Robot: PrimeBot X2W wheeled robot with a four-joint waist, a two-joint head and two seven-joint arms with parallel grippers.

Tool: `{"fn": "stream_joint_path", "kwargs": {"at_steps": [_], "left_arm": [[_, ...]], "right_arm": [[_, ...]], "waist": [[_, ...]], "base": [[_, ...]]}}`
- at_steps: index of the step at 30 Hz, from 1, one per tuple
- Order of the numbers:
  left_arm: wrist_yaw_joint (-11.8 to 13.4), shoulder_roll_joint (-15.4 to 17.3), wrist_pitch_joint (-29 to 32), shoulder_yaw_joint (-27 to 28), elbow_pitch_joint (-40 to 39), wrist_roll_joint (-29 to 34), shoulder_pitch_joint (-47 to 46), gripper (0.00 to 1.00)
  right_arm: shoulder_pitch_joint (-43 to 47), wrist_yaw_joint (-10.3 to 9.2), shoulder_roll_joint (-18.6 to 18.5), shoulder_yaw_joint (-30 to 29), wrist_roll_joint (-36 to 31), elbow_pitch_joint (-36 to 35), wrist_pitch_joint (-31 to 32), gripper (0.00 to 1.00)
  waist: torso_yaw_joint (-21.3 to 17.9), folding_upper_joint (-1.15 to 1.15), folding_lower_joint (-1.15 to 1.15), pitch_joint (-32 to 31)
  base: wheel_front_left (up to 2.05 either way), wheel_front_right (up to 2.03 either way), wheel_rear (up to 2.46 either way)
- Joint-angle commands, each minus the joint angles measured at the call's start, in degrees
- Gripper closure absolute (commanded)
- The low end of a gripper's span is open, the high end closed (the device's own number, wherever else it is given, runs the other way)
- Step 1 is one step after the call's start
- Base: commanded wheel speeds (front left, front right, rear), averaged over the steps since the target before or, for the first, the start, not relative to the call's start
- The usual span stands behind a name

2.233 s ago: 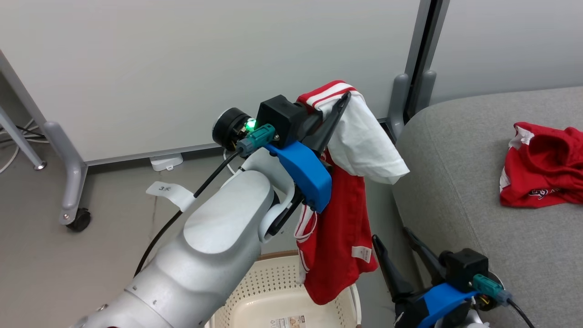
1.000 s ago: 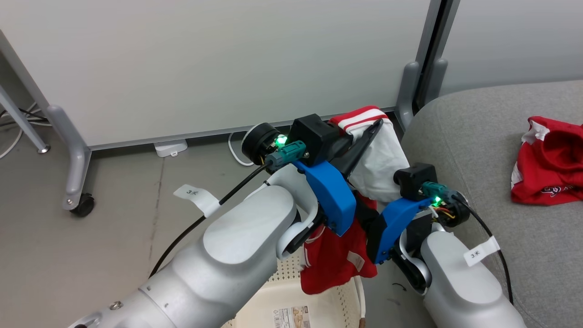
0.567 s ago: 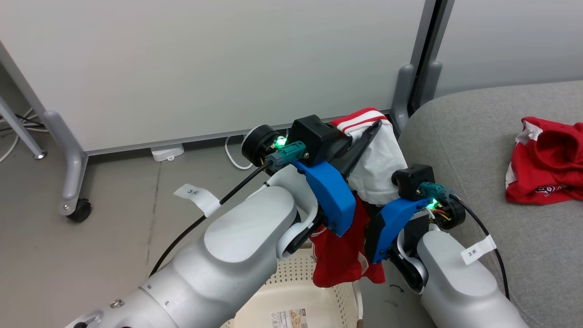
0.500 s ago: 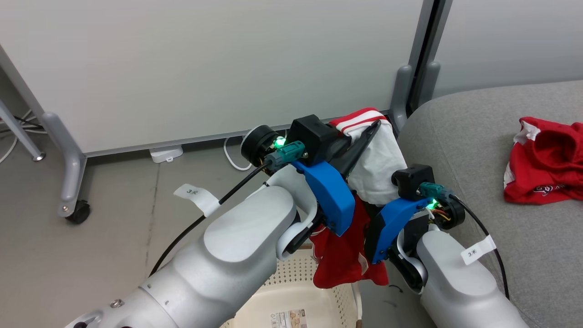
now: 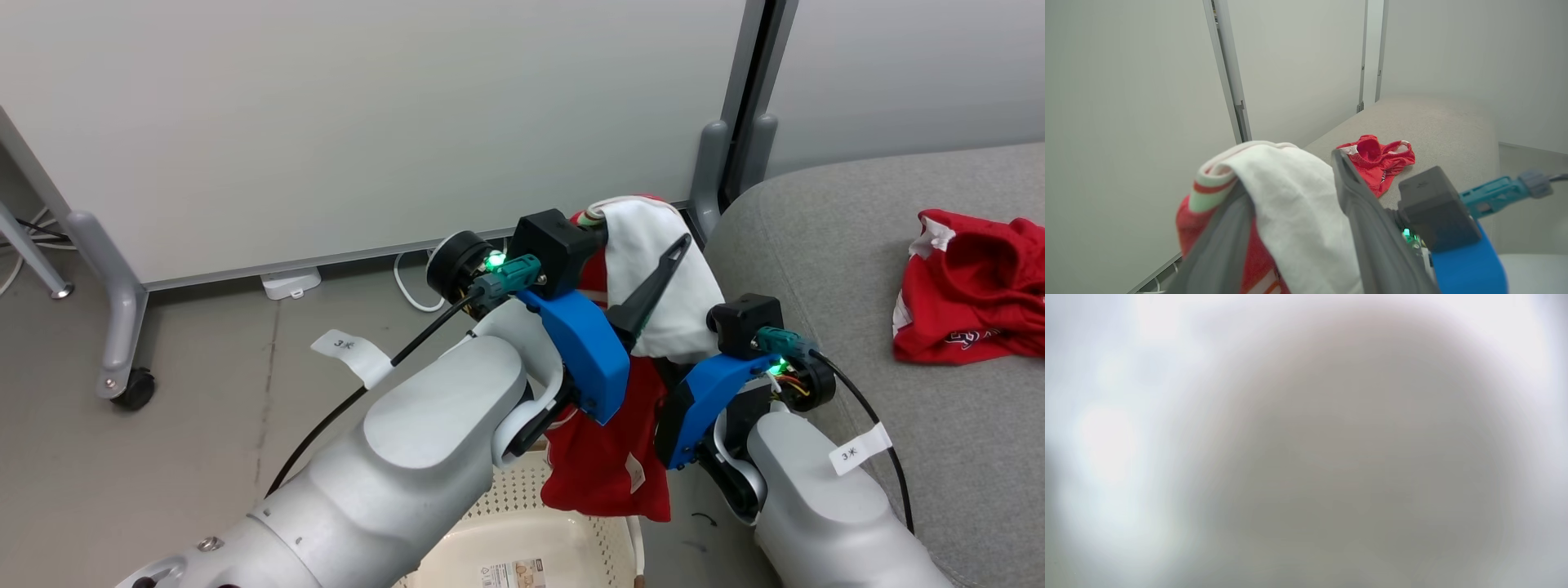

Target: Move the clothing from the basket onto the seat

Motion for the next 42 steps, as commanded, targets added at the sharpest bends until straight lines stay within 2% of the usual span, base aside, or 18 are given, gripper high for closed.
{"fn": "stream_joint_path", "kwargs": {"at_steps": [1, 13, 23, 34, 42], "left_arm": [[0.36, 0.0, -0.28, -0.06, 0.33, -0.26, -0.41, 0.0], [0.8, 2.21, -2.5, 0.64, 1.6, -1.76, 4.97, 0.0], [2.17, 7.52, -4.7, 3.17, -2.32, -1.43, 12.19, 0.0], [4.8, 14.85, -5.07, 12.61, -14.53, 5.79, 24.61, 0.0], [5.61, 17.28, -5.07, 20.2, -21.48, 13.09, 34.59, 0.0]], "right_arm": [[-1.04, 0.03, -0.07, 0.05, 0.41, 0.37, -0.53, 1.0], [-1.72, 0.03, -0.07, -1.04, 0.14, 1.71, -2.16, 1.0], [-2.54, 0.03, -0.06, -5.17, -2.02, 2.48, -3.34, 1.0], [-0.76, 0.03, -0.06, -7.77, -4.33, -0.62, -3.29, 1.0], [0.8, 0.03, -0.14, -9.56, -6.18, -5.06, -2.22, 1.0]], "waist": [[-0.02, 0.0, 0.0, -0.05], [-0.05, 0.0, 0.0, -0.11], [-0.29, 0.0, 0.0, 0.24], [-2.71, 0.0, 0.0, 0.94], [-6.73, 0.0, 0.0, 1.76]], "base": [[0.0, 0.0, 0.0], [0.0, 0.0, 0.0], [0.0, 0.0, 0.0], [0.0, 0.0, 0.0], [0.0, 0.0, 0.0]]}}
